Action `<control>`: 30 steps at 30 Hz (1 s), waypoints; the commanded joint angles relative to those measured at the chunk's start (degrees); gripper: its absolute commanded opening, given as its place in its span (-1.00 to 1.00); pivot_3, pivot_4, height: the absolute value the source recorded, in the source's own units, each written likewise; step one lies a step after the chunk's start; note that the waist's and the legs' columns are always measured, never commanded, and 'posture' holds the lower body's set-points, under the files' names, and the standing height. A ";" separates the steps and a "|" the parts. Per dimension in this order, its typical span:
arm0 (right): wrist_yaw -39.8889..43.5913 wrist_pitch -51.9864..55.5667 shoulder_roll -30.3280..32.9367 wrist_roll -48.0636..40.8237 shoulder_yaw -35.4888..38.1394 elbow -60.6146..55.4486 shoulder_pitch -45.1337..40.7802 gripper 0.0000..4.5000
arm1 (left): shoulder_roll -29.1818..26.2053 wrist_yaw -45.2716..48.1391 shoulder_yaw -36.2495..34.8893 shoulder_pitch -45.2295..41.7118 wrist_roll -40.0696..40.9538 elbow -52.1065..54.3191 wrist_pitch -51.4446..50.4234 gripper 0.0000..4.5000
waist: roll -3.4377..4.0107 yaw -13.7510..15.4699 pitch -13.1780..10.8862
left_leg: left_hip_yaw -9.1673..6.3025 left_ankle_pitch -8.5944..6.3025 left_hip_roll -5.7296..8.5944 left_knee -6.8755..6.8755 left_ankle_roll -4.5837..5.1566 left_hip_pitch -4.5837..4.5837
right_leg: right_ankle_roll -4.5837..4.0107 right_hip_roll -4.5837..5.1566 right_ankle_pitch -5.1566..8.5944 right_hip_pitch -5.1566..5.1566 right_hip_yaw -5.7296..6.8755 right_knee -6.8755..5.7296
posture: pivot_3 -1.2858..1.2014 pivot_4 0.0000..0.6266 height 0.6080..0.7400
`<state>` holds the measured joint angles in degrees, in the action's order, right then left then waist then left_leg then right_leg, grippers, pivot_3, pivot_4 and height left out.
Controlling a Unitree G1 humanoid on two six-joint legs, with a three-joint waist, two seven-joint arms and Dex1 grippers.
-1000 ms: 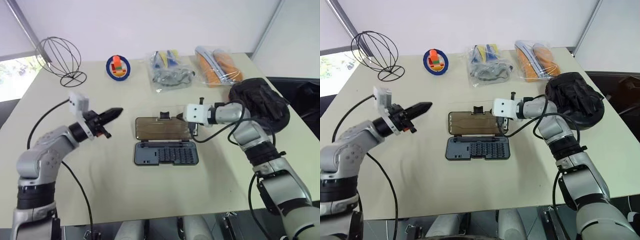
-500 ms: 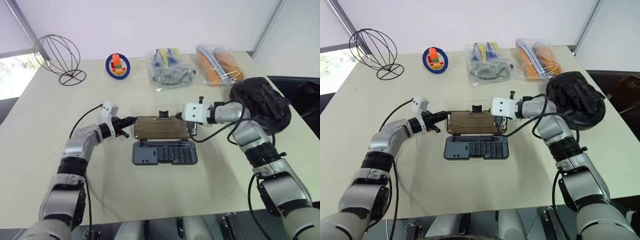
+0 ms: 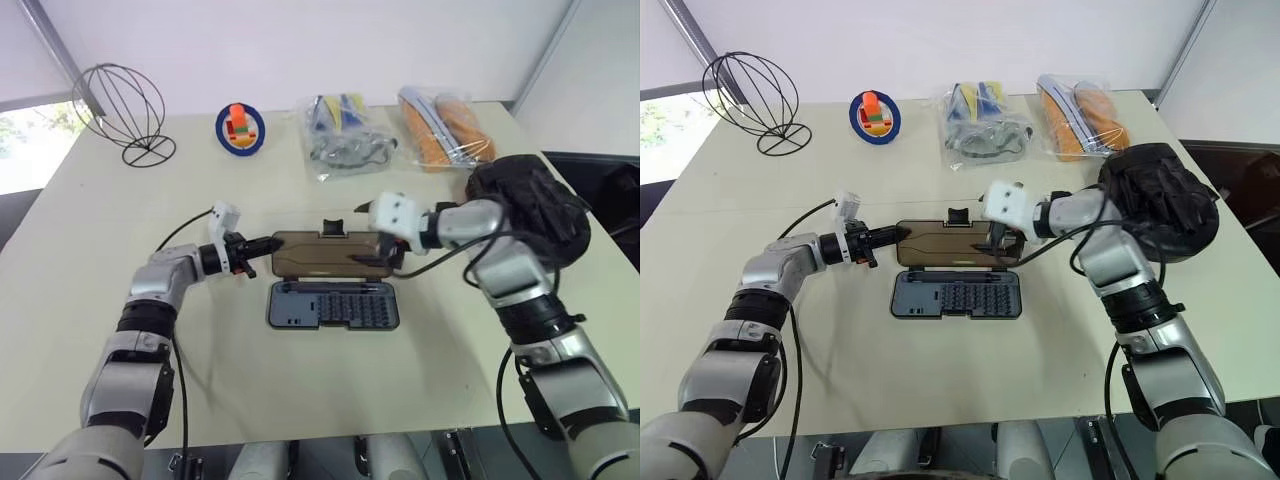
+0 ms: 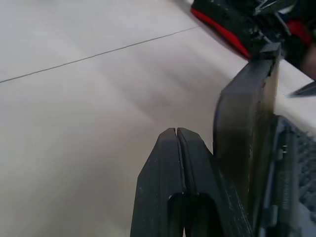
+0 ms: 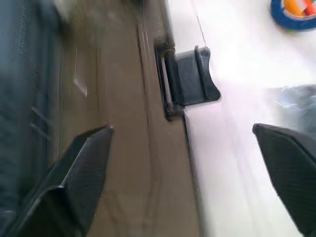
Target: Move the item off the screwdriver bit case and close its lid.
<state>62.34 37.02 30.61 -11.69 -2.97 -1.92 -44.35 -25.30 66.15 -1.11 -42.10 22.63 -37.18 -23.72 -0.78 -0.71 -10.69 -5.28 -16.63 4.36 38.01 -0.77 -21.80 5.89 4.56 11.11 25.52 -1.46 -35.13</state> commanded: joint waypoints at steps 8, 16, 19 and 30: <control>-13.74 30.30 -1.98 -42.56 30.36 -6.75 -8.91 0.97 | -9.81 17.57 10.66 7.39 7.03 33.19 -17.24 -1.00 | 0.09 -0.54 -0.01 | -0.21 -0.05 -0.02 -0.19 0.05 -0.07 | -0.05 0.17 0.00 0.02 0.07 0.13 | 0.03 -0.52 1.00; -14.72 22.23 4.40 -30.86 9.17 -18.74 5.75 0.97 | -7.77 5.55 -0.54 -5.51 8.29 21.56 -13.96 -1.00 | 0.21 0.13 -0.21 | -0.17 0.01 -0.07 0.26 0.03 -0.46 | 0.01 -0.06 -0.02 0.27 0.29 -0.07 | 0.03 -0.52 1.00; -14.70 20.88 5.92 -28.41 2.49 -23.77 10.51 0.97 | -5.24 1.34 -3.39 -9.14 7.38 17.10 -10.70 -1.00 | 0.20 0.04 -0.16 | -0.07 -0.02 0.04 0.26 0.08 -0.45 | 0.11 0.07 -0.07 0.24 0.21 -0.02 | 0.03 -0.52 1.00; -13.74 16.59 10.41 -21.98 -14.03 -36.19 21.21 -0.95 | 0.52 5.23 8.81 -11.41 -7.73 -1.26 6.96 -1.00 | 0.15 0.27 -0.17 | 0.16 -0.05 0.07 0.23 0.12 -0.61 | 0.13 0.06 -0.08 0.51 0.00 -0.01 | 0.03 -0.52 1.00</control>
<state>47.92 55.14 39.99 -34.77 -15.64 -35.00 -23.58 -25.39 69.75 6.44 -51.76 16.65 -36.39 -19.52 -0.63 -0.44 -10.87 -5.13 -16.69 4.44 38.25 -0.64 -22.40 6.02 4.62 11.04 26.01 -1.44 -35.13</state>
